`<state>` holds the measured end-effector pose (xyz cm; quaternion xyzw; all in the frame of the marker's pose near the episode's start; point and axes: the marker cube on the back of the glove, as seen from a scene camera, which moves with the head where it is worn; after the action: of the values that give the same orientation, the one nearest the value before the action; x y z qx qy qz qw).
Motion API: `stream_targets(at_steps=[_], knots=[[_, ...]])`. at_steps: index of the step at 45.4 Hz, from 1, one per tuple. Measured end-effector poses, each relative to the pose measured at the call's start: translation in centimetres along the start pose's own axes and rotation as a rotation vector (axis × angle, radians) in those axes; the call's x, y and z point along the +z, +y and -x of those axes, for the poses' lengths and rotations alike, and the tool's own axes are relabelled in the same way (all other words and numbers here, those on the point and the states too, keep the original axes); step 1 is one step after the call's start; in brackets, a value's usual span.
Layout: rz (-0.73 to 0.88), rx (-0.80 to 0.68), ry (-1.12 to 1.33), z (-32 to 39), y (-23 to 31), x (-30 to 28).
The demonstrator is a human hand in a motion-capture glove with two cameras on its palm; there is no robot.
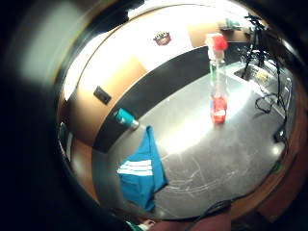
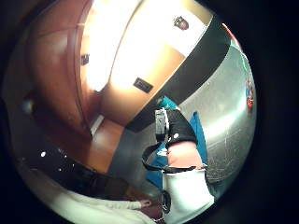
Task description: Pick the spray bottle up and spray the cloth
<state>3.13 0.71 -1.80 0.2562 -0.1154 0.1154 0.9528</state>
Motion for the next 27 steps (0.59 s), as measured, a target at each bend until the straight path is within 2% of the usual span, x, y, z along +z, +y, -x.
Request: stream_targets(at_steps=[10, 17, 27], knots=[[-0.182, 0.162, -0.092, -3.2, -0.6, -0.6], [-0.337, 0.379, -0.134, -5.7, -2.6, 0.1], [-0.425, 0.444, -0.177, -9.0, -4.3, 1.2]])
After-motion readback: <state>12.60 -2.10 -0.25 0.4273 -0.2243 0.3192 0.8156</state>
